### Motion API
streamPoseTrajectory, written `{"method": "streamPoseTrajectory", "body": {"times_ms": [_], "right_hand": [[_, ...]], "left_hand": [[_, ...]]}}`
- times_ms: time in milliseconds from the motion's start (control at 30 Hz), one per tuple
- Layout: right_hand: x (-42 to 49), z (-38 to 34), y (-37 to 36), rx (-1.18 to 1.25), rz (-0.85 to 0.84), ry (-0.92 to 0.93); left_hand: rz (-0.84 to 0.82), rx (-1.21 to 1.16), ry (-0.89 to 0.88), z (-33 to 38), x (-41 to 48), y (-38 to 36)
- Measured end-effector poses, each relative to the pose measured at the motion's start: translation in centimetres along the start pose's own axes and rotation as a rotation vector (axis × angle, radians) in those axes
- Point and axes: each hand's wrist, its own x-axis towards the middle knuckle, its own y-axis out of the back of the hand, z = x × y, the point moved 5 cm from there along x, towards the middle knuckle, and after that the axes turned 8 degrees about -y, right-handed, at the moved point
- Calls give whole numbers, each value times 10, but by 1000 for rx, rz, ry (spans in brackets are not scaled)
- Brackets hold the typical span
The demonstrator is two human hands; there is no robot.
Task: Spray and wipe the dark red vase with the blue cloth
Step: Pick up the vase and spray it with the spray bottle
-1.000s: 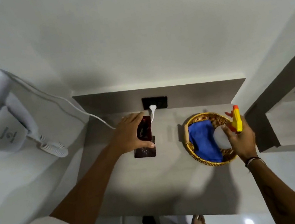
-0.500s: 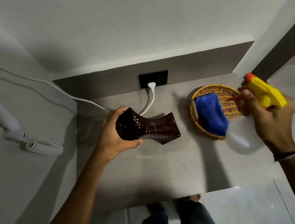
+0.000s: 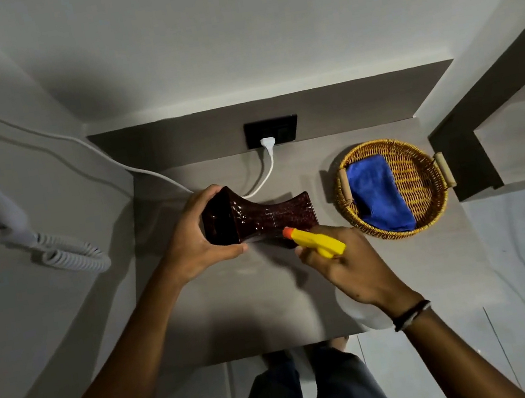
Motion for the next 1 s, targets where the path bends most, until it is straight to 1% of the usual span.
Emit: {"method": "streamPoseTrajectory", "body": {"times_ms": [100, 400, 500, 600, 700, 767, 900, 1000], "right_hand": [[11, 6, 0, -32, 22, -24], [9, 8, 13, -96, 60, 24], [6, 9, 18, -65, 73, 8], [3, 12, 21, -33, 82, -6], [3, 12, 22, -1, 68, -11], [2, 10, 24, -11, 65, 9], [1, 1, 15, -90, 26, 58], [-2, -7, -3, -138, -39, 66]], "left_hand": [[-8, 28, -10, 1, 0, 1], [-13, 87, 4, 2, -5, 5], [11, 123, 25, 11, -4, 6], [101, 102, 147, 9, -4, 9], [244, -5, 380, -5, -8, 15], [290, -72, 502, -13, -11, 17], [293, -116, 617, -17, -15, 16], [207, -177, 597, -8, -15, 9]]}}
